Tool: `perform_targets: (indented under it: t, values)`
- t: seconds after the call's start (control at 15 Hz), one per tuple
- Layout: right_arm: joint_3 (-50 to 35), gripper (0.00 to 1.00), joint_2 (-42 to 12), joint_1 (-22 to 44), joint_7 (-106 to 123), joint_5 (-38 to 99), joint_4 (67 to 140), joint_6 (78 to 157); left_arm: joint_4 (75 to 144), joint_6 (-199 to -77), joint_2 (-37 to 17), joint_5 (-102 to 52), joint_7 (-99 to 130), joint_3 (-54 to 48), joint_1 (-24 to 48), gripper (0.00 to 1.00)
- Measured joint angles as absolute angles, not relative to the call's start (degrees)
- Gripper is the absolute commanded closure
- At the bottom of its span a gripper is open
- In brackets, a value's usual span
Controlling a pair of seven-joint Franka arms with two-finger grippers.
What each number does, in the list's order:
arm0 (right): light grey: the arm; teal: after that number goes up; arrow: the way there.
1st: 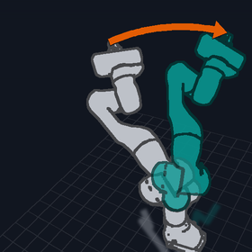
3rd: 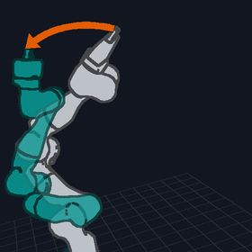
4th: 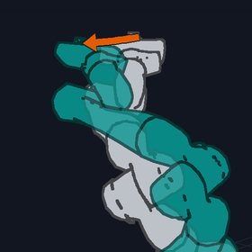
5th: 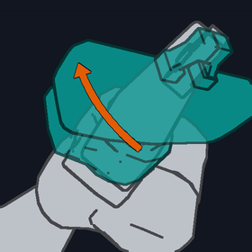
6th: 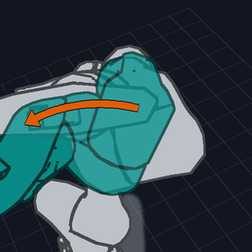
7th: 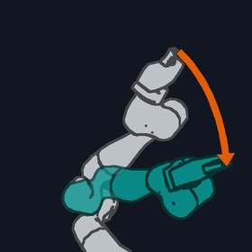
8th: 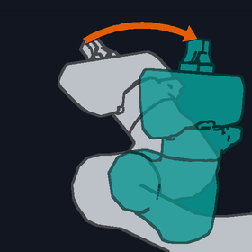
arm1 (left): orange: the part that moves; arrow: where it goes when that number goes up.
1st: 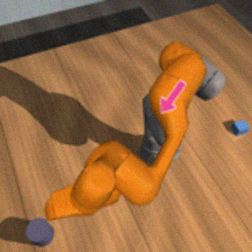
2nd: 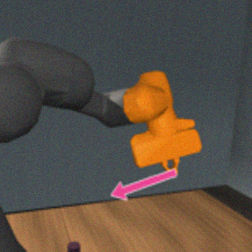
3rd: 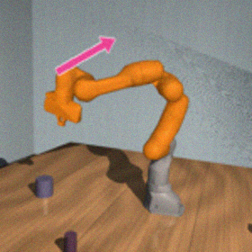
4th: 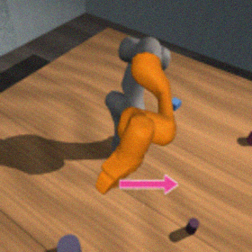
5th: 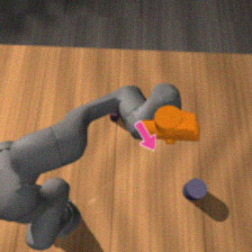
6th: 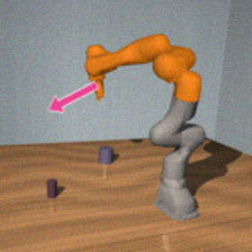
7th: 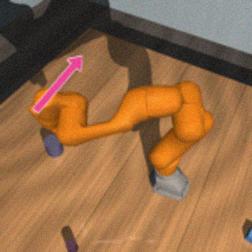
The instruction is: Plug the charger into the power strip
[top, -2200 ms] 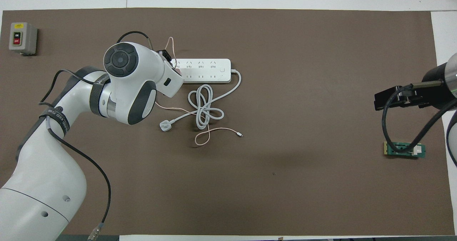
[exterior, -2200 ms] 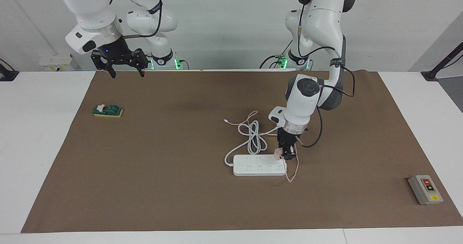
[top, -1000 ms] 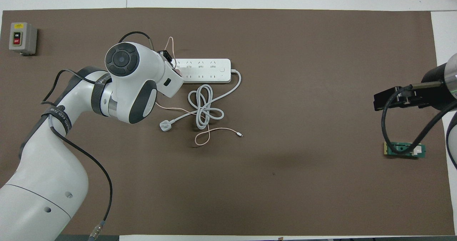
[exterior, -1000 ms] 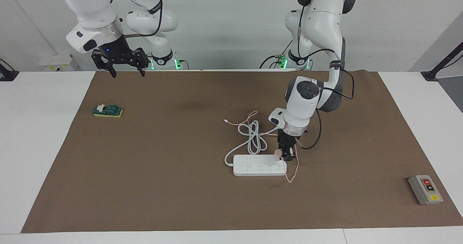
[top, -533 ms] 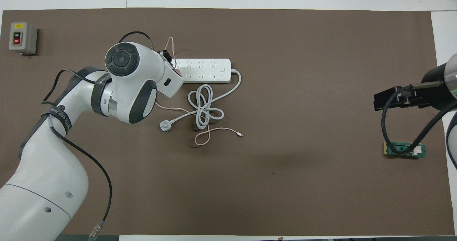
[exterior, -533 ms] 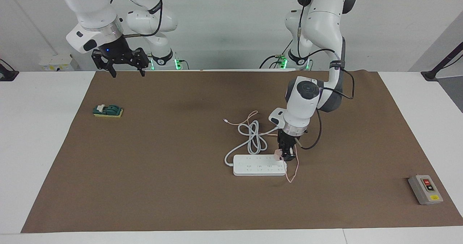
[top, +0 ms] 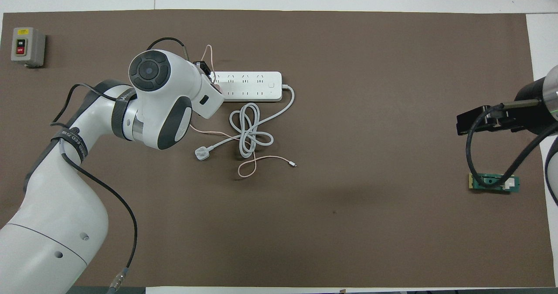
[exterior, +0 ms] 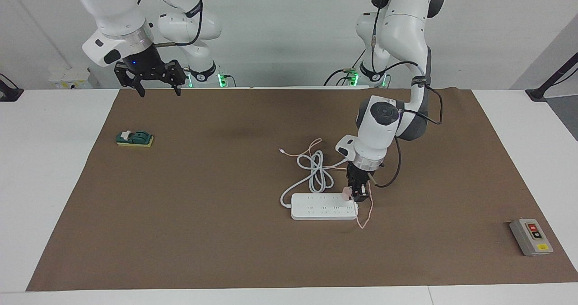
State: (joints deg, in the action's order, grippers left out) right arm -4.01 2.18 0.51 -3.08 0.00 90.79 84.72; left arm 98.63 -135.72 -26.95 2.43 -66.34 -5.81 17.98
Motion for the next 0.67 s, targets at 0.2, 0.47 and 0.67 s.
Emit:
perform_targets:
  t: [0.2,0.47,0.67]
  values:
    - [-4.0,0.0,2.2,0.4,-3.1,0.0,90.8,84.7,96.4,-133.0,-28.1,2.4,-66.8,-5.9,18.0,1.0]
    - [-4.0,0.0,2.2,0.4,-3.1,0.0,90.8,84.7,92.9,-129.0,-29.8,2.4,-67.1,-6.0,18.0,1.0]
    - [-4.0,0.0,2.2,0.4,-3.1,0.0,90.8,84.7,90.8,-126.9,-30.9,2.3,-70.2,-6.1,17.9,1.0]
